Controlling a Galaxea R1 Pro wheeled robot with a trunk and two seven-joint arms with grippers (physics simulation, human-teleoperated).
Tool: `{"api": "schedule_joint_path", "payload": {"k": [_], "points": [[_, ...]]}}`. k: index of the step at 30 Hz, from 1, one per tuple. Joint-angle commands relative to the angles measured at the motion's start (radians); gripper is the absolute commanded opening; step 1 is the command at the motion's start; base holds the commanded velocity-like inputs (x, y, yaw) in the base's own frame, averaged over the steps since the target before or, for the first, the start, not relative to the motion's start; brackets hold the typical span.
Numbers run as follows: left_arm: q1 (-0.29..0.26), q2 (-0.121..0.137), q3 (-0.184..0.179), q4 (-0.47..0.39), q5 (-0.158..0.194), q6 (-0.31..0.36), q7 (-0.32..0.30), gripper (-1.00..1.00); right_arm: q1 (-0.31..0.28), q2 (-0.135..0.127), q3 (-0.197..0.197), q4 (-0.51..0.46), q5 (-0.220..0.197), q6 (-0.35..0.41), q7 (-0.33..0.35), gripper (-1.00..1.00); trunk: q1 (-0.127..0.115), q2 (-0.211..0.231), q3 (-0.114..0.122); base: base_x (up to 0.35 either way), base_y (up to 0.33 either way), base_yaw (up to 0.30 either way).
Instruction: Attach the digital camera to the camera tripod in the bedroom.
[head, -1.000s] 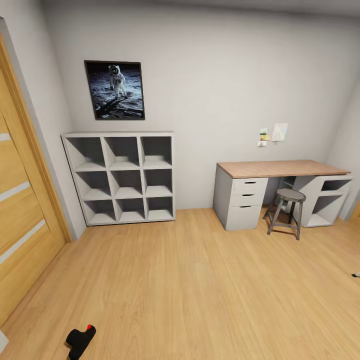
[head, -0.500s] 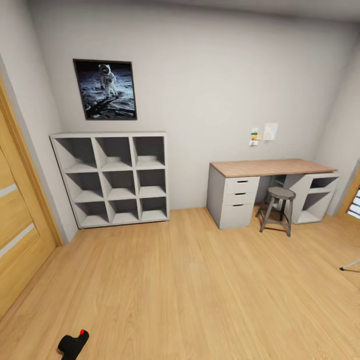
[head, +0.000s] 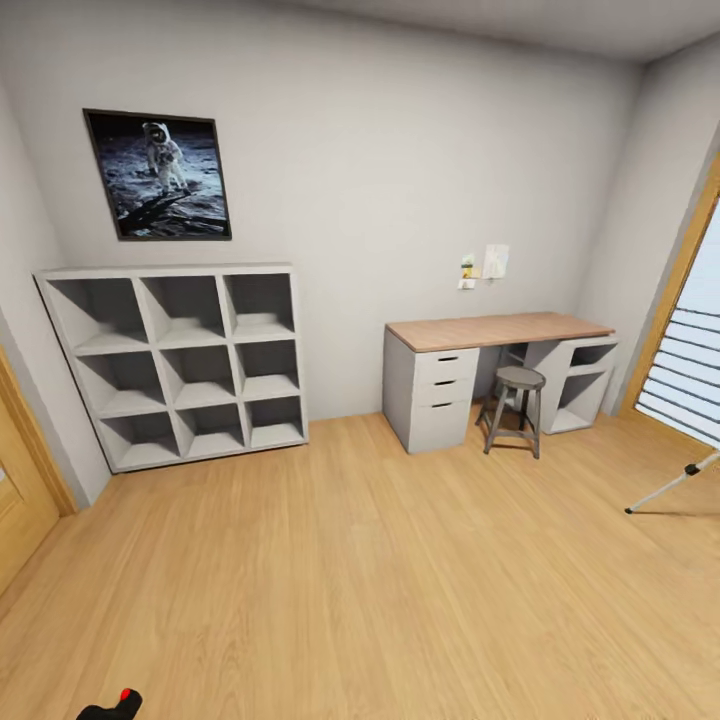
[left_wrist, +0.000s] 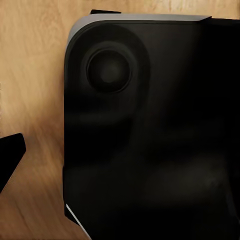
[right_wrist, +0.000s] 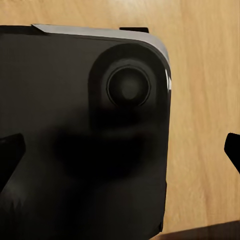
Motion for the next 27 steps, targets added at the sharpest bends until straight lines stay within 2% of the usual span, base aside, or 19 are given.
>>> {"api": "schedule_joint_path", "payload": {"k": [1,27], "points": [[0.0,0.0,0.001,-0.001,0.007,-0.002,0.0,1.0,0.0,0.0,0.0,-0.001,0.0,-0.002,0.0,1.0,0.0,0.0,-0.001,0.0,0.0,-0.132],[0.0,0.0,0.002,-0.001,0.016,-0.002,0.0,1.0,0.0,-0.005,0.002,-0.001,0.006,-0.002,0.001,1.0,0.0,0.0,-0.001,0.0,0.0,-0.011]]}}
